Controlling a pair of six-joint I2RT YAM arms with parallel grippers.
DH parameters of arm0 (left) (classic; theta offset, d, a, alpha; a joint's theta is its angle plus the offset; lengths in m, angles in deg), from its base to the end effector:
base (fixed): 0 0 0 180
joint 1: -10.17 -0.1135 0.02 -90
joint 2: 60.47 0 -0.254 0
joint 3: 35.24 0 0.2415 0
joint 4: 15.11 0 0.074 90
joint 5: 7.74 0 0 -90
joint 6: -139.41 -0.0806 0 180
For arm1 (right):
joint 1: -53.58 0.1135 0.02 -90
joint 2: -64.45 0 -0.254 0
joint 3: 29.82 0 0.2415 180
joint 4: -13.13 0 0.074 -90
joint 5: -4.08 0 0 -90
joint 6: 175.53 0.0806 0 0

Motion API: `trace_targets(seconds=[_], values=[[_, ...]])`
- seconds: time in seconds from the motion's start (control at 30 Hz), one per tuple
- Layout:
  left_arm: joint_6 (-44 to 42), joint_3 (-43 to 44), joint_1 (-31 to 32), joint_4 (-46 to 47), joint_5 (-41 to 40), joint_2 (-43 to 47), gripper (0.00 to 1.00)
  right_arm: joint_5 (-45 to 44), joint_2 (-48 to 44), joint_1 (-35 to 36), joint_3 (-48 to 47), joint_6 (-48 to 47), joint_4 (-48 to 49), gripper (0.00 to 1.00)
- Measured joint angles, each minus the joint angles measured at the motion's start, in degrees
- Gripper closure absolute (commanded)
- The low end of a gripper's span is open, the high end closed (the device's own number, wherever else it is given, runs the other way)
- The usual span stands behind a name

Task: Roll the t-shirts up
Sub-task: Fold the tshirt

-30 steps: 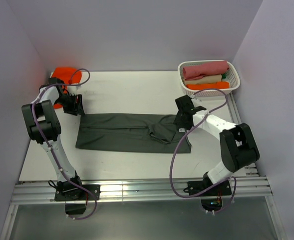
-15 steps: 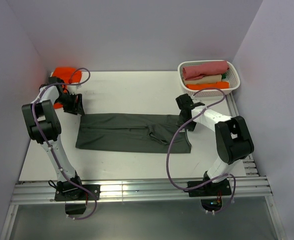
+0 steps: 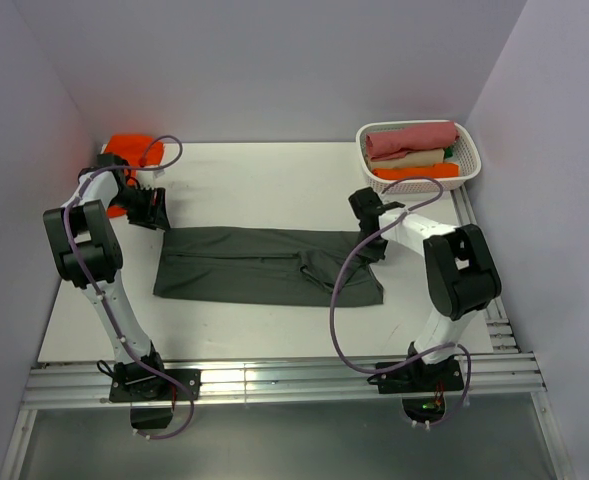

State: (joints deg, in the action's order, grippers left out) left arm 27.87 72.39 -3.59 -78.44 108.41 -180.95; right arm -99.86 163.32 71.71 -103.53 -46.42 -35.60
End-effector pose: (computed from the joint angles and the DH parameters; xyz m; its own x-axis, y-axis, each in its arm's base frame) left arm 0.4157 0.0652 0.1366 -0.9182 0.1145 -0.3793 0.2428 0.9191 -0.3104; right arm 0.3101 0.0811 0.1155 -0.8589 0.3630 -0.3613 0.3909 0.9204 -0.0045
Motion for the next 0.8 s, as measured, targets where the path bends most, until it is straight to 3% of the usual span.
trace_targets(seconds=[0.13, 0.37, 0.6, 0.63, 0.77, 0.8], values=[[-0.2, 0.0, 0.1, -0.2, 0.4, 0.3, 0.43, -0.6, 0.9, 0.0, -1.1, -0.1, -1.1, 0.9], [-0.4, 0.0, 0.1, -0.4, 0.8, 2.1, 0.41, -3.0, 1.0, -2.9, -1.3, -1.5, -3.5, 0.91], [-1.2, -0.3, 0.1, -0.9, 1.0, 3.8, 0.39, -7.2, 0.9, -11.4, -1.2, -5.2, -5.7, 0.9], [-1.4, -0.3, 0.1, -1.1, 1.0, 3.9, 0.38, -7.9, 0.9, -12.8, -1.2, -5.9, -5.8, 0.88], [-1.8, -0.6, 0.1, -2.0, 1.4, 3.9, 0.35, -10.4, 0.7, -18.2, -1.2, -8.1, -6.6, 0.54], [-1.8, -0.6, 0.1, -2.4, 1.8, 3.9, 0.35, -10.8, 0.5, -19.0, -1.2, -8.5, -6.8, 0.5]])
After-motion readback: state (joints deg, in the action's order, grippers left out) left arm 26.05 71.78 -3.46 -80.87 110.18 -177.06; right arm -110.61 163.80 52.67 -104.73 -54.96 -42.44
